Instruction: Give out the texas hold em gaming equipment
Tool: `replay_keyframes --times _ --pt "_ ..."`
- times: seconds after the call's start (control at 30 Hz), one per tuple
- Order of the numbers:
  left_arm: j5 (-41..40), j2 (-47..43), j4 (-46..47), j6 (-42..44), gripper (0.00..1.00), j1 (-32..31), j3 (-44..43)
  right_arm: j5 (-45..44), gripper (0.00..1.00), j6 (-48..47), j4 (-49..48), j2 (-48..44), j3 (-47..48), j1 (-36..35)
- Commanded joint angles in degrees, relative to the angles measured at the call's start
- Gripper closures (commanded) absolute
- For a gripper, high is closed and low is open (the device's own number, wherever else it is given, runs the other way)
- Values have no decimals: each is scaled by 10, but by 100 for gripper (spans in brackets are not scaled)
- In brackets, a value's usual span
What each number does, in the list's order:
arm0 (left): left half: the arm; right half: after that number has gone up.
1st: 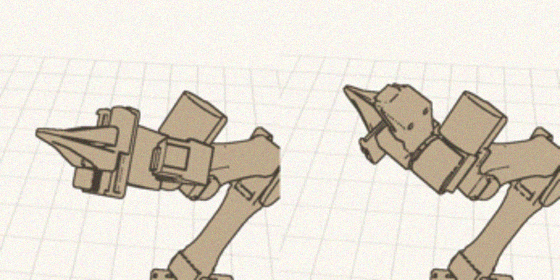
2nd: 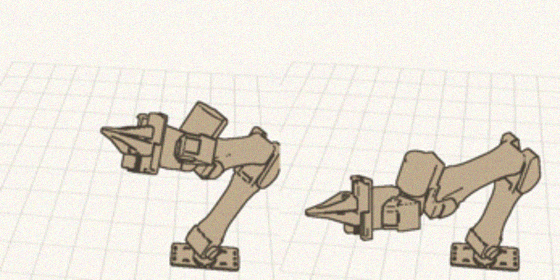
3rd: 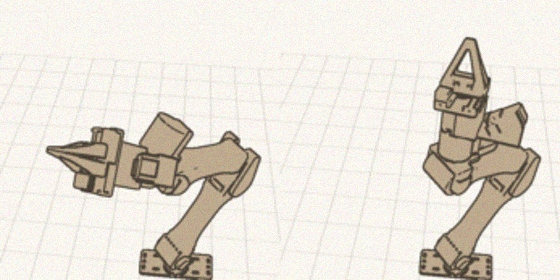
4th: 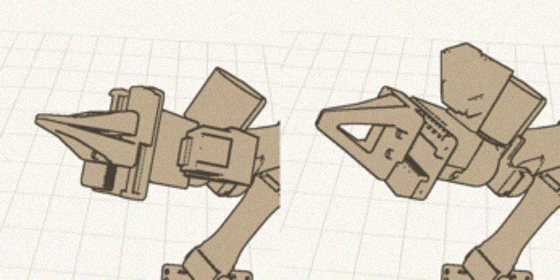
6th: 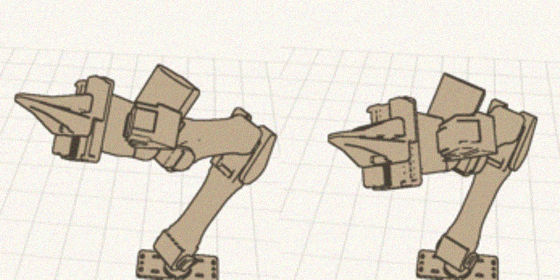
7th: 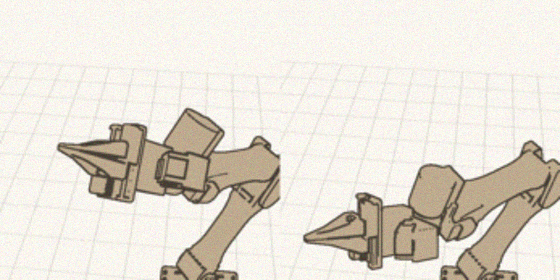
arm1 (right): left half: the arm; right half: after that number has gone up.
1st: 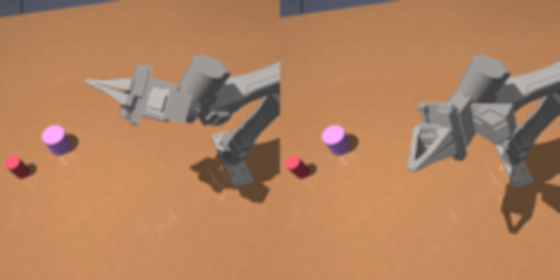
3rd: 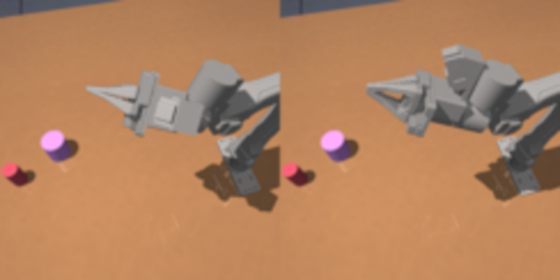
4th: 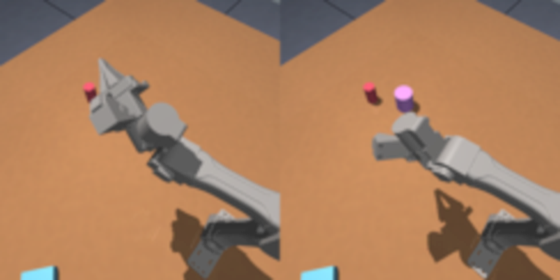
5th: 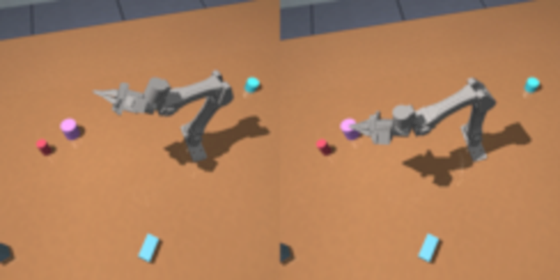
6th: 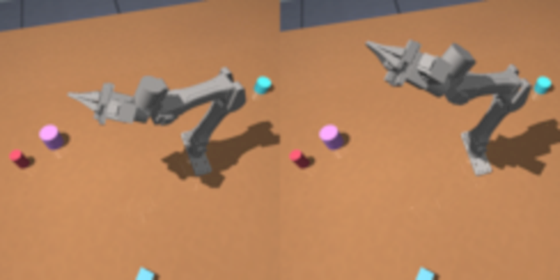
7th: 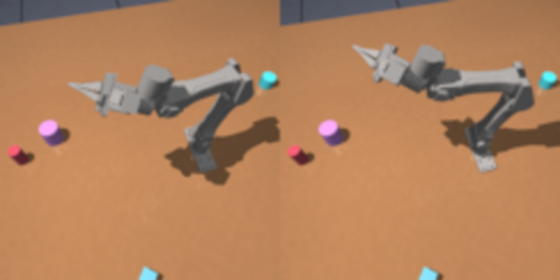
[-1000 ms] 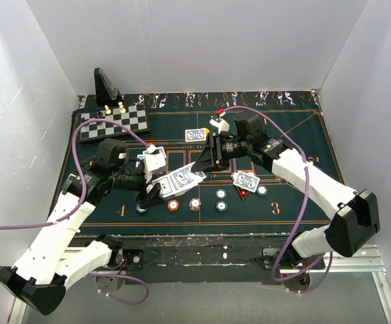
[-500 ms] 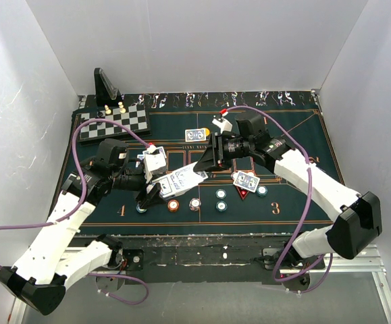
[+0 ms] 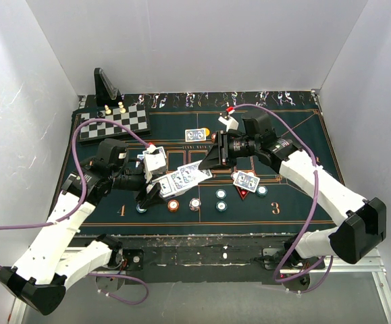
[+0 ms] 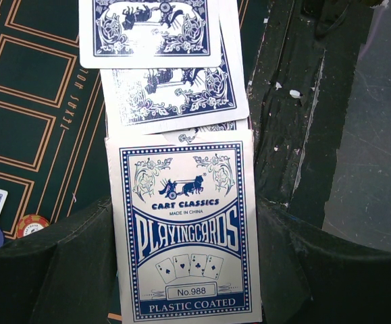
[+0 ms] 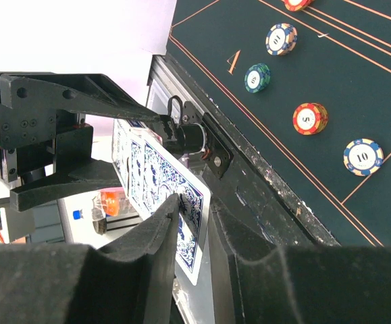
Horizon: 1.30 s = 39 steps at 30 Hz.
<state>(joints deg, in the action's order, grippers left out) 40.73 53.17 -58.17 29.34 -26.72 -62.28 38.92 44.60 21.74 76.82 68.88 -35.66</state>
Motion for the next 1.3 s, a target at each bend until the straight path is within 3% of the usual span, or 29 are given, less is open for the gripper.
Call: replay_keyframes --times 0.0,0.5,0.77,0.87,1.07,1.27 --pt "14 -7 19 -2 95 3 -7 -3 70 -16 11 -22 32 8" --pt "14 -9 22 -5 96 3 -6 12 72 -43 58 -25 72 31" --pt "14 -9 24 -6 96 3 -6 8 86 -48 70 -20 82 35" --pt "13 -9 22 -4 96 3 -5 12 97 -43 69 -18 83 38" --pt "13 -10 21 -4 97 3 -6 47 99 -2 24 -20 64 54" --pt "11 -10 21 -3 97 3 -6 111 99 75 -79 -17 40 81"
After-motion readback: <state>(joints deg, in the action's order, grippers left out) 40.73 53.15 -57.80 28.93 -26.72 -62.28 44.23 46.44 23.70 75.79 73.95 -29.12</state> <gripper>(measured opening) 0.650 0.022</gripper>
